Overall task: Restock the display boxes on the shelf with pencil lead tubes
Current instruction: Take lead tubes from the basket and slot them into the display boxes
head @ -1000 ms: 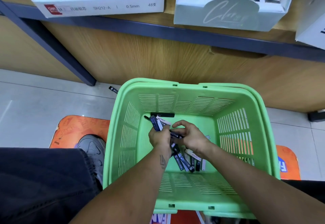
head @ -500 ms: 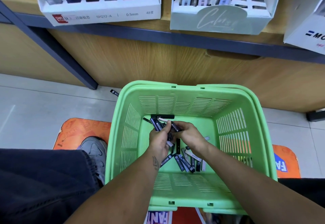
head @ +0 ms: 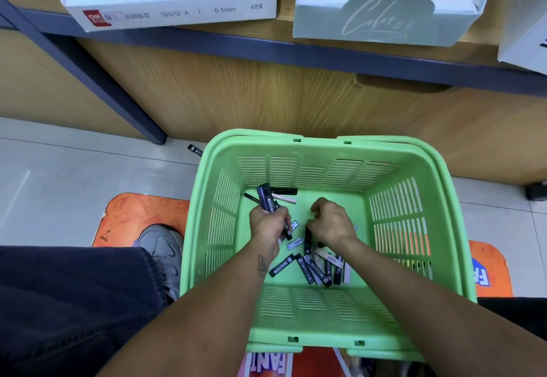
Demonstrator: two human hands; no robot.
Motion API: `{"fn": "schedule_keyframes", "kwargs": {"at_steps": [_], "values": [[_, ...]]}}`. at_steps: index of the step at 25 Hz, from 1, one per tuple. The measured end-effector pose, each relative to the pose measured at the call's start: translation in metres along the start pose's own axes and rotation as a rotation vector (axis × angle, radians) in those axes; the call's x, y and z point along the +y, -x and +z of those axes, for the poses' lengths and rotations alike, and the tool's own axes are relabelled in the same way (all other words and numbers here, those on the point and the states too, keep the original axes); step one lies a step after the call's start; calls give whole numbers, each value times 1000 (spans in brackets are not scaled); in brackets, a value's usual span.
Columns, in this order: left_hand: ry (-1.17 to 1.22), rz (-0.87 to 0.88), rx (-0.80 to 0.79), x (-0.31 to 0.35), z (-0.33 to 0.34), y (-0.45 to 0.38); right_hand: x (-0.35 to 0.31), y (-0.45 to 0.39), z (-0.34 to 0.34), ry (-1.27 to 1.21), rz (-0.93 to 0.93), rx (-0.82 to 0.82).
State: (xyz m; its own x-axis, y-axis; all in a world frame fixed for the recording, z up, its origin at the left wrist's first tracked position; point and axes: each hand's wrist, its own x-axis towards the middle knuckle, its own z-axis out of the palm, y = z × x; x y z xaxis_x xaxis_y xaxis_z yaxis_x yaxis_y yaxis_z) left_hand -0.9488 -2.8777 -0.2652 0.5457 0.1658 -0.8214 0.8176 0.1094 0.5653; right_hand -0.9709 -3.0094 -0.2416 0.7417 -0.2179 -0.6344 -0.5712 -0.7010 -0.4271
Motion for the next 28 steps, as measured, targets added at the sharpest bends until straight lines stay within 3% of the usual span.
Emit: {"fn": "schedule_keyframes", "kwargs": {"at_steps": [2, 4, 8, 14, 16, 18, 21, 24, 28], "values": [[-229, 88, 80, 3, -6, -5, 6, 6, 7, 288, -35, -46], [-616, 215, 135, 6, -14, -6, 10, 12, 18, 369, -45, -86], [-1225, 522, -2, -5, -18, -2, 8, 7, 33, 410, -67, -54], [-1540, 681, -73, -20, 5, -4, 19, -11, 33, 164, 33, -76], [-1536, 678, -107, -20, 9, -3, 28, -18, 30, 66, 65, -100], [-1401, 567, -141, -15, 11, -7, 34, -19, 24, -72, 85, -155], [-857, 250, -223, -3, 9, -16, 35, -12, 6, -495, 92, -248], [-512, 106, -345, 17, -2, -2, 30, 0, -21, -855, 114, -435], [-287, 47, -585, 44, -11, 32, 16, 17, -60, -888, 7, -525]]}}
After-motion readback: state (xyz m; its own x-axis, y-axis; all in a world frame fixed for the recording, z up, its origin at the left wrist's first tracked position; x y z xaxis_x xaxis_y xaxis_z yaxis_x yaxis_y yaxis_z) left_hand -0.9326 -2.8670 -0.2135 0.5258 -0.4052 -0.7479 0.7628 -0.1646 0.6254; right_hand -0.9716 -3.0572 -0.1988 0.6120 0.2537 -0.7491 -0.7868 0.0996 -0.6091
